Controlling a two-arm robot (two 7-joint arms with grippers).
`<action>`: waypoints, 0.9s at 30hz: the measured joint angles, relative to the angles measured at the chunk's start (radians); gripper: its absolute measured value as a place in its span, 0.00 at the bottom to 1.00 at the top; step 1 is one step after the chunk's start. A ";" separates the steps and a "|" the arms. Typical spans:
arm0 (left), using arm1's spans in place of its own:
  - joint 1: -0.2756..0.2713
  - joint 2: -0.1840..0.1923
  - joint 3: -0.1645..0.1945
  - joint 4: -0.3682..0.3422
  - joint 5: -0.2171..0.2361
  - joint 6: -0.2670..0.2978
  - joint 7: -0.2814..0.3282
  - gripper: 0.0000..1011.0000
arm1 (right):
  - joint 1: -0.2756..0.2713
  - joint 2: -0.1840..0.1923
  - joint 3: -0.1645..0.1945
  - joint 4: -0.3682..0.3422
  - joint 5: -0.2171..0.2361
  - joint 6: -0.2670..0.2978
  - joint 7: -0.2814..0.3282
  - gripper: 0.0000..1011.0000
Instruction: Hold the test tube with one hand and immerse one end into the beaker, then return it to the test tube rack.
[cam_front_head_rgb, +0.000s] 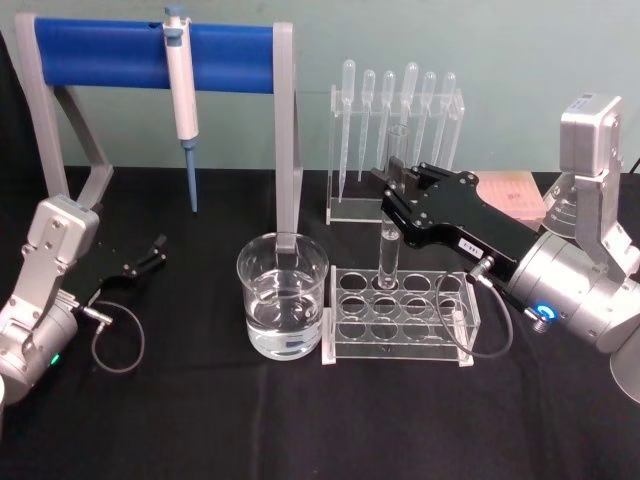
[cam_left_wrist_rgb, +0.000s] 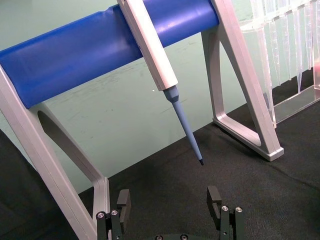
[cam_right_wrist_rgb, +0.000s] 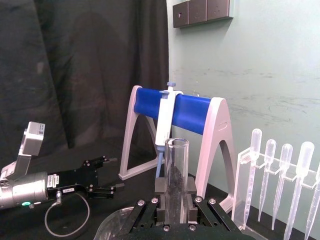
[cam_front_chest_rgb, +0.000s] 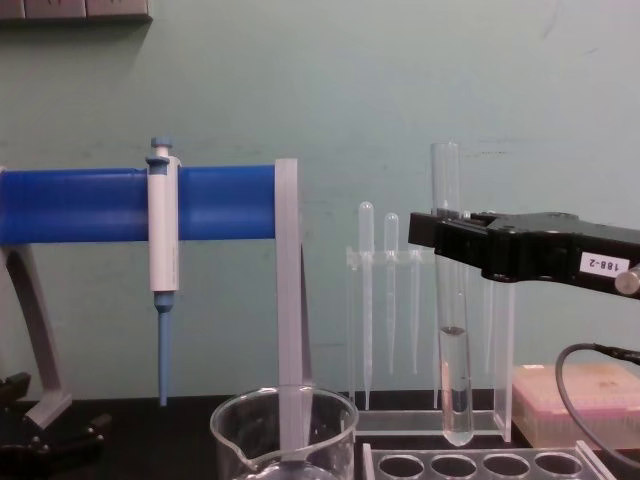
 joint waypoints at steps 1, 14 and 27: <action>0.000 0.000 0.000 0.000 0.000 0.000 0.000 0.99 | 0.000 0.000 0.000 0.000 0.000 0.000 0.000 0.22; 0.000 0.000 0.000 0.000 0.000 0.000 0.000 0.99 | 0.000 0.000 0.000 0.000 0.000 0.000 0.000 0.22; 0.000 0.000 0.000 0.000 0.000 0.000 0.000 0.99 | 0.000 0.000 0.000 0.000 0.000 0.000 0.000 0.22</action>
